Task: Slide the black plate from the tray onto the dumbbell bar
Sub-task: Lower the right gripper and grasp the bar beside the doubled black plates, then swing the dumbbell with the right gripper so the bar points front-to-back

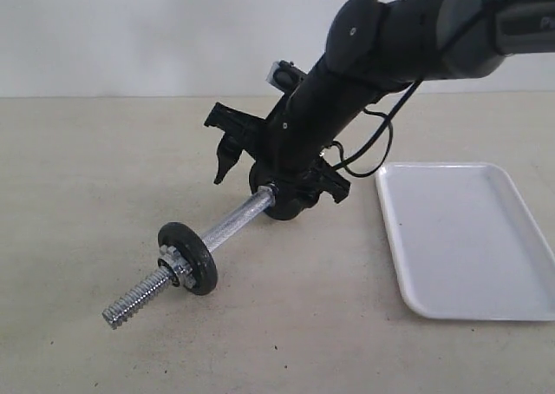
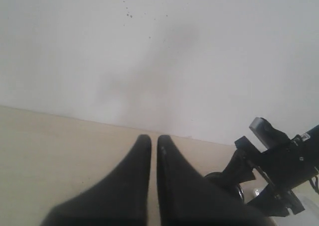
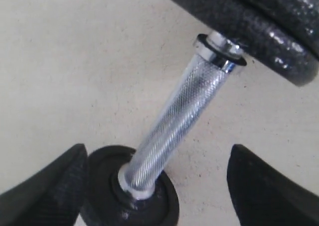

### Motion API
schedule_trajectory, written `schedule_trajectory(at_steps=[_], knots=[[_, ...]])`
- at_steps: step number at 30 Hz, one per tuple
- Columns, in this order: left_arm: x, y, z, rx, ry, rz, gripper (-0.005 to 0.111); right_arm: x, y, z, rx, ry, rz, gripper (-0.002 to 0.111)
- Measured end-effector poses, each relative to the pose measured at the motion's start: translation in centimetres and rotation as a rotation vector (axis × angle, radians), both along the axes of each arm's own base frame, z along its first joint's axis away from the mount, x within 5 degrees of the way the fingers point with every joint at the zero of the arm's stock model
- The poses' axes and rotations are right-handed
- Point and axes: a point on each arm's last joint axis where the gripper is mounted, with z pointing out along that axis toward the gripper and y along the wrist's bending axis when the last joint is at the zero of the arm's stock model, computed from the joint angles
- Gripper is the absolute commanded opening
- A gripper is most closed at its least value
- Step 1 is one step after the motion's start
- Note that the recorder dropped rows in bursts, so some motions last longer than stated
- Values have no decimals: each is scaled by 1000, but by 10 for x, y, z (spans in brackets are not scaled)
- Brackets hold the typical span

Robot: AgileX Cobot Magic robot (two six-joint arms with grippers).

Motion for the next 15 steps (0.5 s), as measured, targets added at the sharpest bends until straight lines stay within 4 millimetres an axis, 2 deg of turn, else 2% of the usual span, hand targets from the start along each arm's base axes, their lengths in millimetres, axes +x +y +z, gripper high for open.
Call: schedule_trajectory(at_steps=[7, 15], knots=[[0, 0, 0, 0, 0, 0, 4, 5, 16, -26, -67, 35, -140, 69], [0, 0, 0, -2, 0, 0, 4, 13, 23, -55, -86, 67, -203, 69]])
